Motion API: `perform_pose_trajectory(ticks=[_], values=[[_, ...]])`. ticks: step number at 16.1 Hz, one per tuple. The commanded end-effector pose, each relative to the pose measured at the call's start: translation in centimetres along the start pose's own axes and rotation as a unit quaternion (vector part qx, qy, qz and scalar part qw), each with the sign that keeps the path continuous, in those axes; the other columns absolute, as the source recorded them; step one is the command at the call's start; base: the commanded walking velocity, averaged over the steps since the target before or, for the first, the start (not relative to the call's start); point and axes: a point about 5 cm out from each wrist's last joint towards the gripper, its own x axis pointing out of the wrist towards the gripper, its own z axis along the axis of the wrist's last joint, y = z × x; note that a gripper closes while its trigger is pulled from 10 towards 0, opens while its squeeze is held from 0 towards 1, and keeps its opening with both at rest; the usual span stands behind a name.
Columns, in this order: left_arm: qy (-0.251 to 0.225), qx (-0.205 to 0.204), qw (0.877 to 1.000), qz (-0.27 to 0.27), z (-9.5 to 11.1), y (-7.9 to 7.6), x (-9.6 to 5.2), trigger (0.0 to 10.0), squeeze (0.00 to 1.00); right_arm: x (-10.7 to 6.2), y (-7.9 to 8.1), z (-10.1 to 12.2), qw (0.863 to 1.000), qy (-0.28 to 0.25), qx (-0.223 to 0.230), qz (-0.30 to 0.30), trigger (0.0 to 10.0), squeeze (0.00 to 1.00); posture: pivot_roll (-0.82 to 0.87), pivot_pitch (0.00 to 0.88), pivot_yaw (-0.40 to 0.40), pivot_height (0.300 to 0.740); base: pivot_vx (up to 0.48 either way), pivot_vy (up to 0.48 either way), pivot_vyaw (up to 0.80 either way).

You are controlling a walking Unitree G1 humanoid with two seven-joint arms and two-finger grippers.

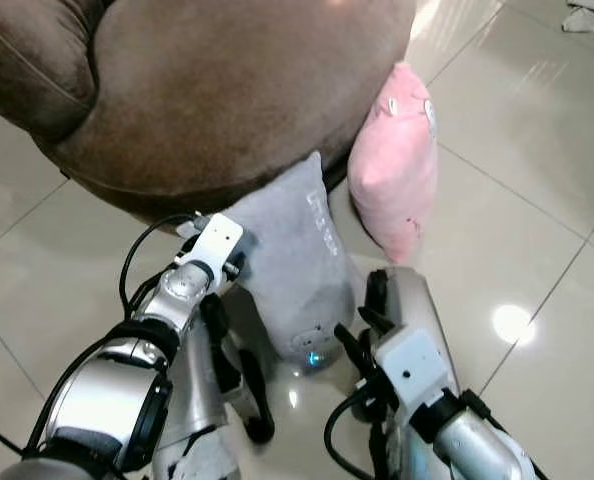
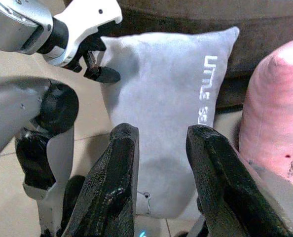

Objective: Move the pillow to the sofa from floor

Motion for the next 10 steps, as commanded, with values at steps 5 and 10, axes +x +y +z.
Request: perform_pose_trajectory(ticks=[5,10], values=[[0.035,-0.025,0.999,-0.029,-2.0,-1.5,-0.3,10.0,0.00,-0.7,0.7,0.5,1.000,-0.003,0.001,0.006,10.0,0.00,-0.26,0.448,0.095,0.467,0.000,0.000,0.00],[-0.004,0.020,0.997,0.073,-0.8,0.8,-0.3,10.0,0.00,-1.3,1.1,0.9,1.000,-0.008,-0.005,-0.001,10.0,0.00,-0.28,0.447,0.104,0.467,0.000,0.000,0.00]])
